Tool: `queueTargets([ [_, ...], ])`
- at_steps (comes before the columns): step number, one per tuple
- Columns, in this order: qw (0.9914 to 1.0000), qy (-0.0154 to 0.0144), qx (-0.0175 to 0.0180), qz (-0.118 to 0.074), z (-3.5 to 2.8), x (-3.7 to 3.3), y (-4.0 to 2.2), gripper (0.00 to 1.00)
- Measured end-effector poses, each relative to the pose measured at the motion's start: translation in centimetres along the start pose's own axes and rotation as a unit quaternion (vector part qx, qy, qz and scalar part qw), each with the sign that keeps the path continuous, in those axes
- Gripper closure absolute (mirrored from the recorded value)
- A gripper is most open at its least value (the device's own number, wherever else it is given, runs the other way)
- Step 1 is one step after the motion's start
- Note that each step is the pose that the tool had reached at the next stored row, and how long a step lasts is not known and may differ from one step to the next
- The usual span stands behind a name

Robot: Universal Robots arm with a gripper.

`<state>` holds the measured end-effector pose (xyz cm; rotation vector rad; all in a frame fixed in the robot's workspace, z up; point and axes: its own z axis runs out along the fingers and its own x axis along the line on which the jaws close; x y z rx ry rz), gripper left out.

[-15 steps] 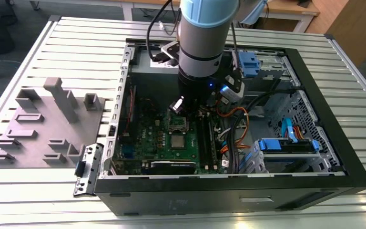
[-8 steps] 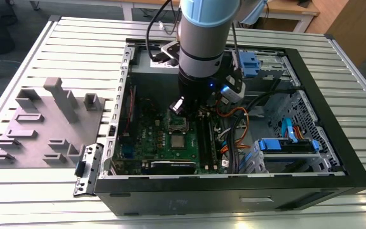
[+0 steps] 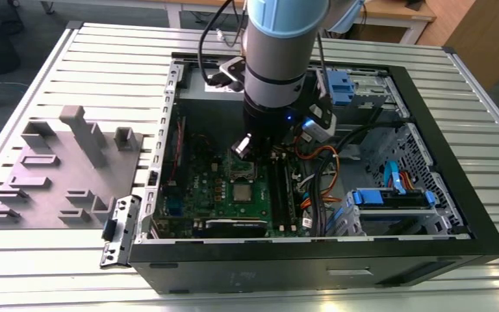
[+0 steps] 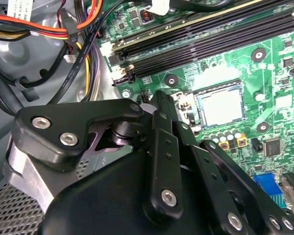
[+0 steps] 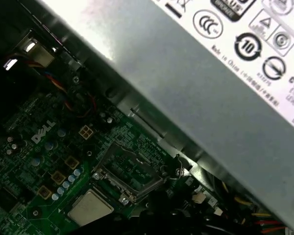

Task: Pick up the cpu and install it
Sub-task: 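Close the cpu cover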

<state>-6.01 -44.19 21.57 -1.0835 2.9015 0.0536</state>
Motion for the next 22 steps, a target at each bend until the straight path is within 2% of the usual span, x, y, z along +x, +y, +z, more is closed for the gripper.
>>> queueTargets([
  [10, 1.0, 0.0, 0.0, 0.0, -0.43, 0.47, -0.74, 0.89],
  [22, 1.0, -0.0001, -0.0002, 0.0, -0.69, 1.43, -2.3, 0.89],
])
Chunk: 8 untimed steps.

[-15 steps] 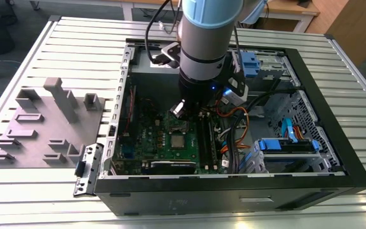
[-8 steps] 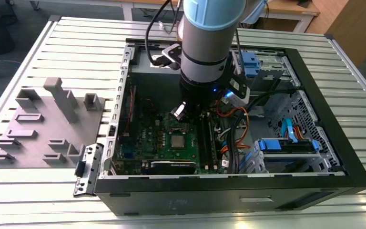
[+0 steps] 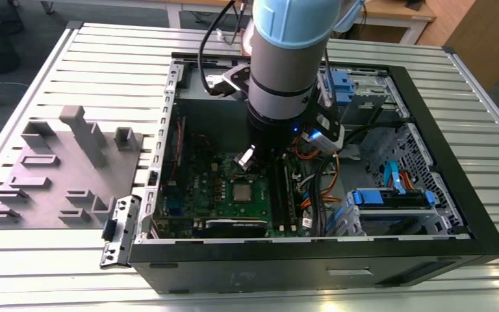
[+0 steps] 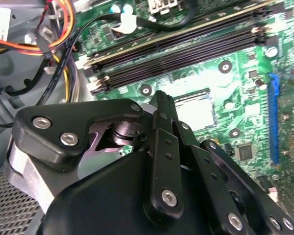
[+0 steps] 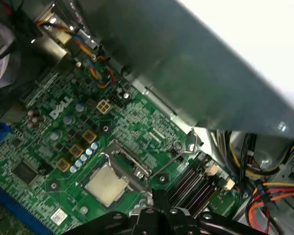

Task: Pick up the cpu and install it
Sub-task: 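Close the cpu cover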

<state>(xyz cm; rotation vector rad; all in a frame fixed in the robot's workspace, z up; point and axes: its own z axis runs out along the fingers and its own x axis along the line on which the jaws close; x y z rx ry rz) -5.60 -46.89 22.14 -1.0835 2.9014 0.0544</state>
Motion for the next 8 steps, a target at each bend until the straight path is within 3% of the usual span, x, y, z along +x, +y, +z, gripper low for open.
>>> queueTargets([
  [8, 1.0, -0.0007, -0.001, 0.0, -0.08, 0.61, -1.11, 0.89],
])
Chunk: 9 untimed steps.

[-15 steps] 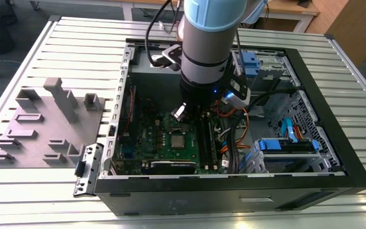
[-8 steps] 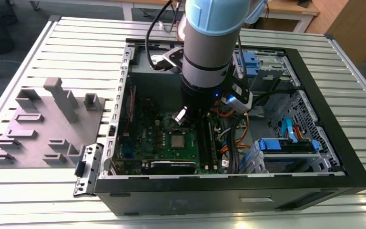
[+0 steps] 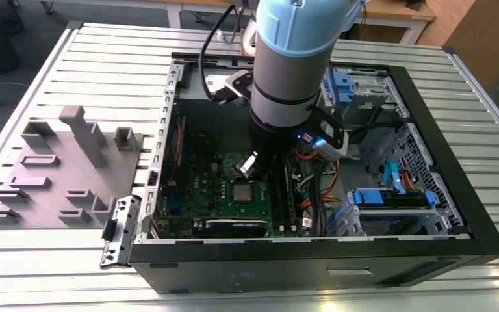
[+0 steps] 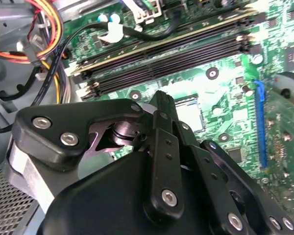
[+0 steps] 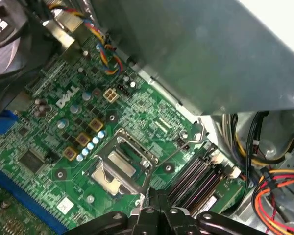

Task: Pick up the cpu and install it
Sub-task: 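Close the cpu cover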

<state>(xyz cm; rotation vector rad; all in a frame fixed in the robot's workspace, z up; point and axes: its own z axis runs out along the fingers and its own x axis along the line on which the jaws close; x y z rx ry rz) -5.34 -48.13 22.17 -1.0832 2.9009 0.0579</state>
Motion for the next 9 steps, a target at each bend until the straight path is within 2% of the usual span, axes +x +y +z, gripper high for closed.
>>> queueTargets([
  [6, 1.0, -0.0013, -0.0021, 0.0, -0.03, 0.37, -0.98, 0.89],
  [9, 0.99999, -0.001, -0.003, 0.0, -0.05, 0.33, -1.5, 0.89],
])
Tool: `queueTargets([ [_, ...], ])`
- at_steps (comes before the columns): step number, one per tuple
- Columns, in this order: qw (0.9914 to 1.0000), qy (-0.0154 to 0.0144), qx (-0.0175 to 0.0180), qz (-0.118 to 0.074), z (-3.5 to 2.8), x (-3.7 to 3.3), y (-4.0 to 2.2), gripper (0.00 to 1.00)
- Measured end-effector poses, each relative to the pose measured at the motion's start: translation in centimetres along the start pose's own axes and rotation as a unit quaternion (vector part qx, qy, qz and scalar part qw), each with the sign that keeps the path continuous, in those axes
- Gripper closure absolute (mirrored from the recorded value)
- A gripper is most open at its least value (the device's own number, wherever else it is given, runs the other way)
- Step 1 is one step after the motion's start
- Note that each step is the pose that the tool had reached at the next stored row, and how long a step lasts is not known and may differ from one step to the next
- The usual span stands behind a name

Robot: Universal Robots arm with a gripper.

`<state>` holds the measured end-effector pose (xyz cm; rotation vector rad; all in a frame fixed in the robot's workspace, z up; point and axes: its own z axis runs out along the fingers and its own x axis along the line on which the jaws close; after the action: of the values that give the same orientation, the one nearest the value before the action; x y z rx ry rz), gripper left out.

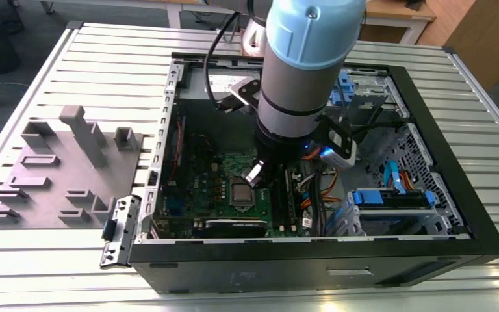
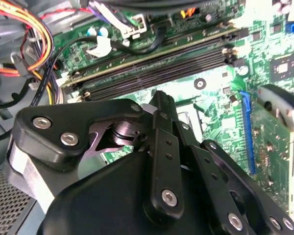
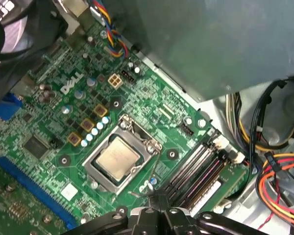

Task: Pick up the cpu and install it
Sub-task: 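Close the cpu cover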

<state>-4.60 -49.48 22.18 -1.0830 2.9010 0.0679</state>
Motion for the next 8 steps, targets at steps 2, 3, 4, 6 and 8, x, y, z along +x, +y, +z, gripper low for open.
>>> queueTargets([
  [2, 1.0, 0.0, -0.0001, 0.0, 0.01, -0.06, -0.05, 0.89],
  [3, 1.0, 0.0, -0.0001, 0.0, 0.0, -0.05, -0.05, 0.89],
  [4, 1.0, 0.0, -0.0001, 0.0, 0.0, -0.05, -0.05, 0.89],
  [6, 1.0, 0.0, -0.0001, 0.0, 0.0, -0.06, -0.05, 0.89],
  [8, 1.0, 0.0, -0.0001, 0.0, 0.0, -0.06, -0.06, 0.89],
])
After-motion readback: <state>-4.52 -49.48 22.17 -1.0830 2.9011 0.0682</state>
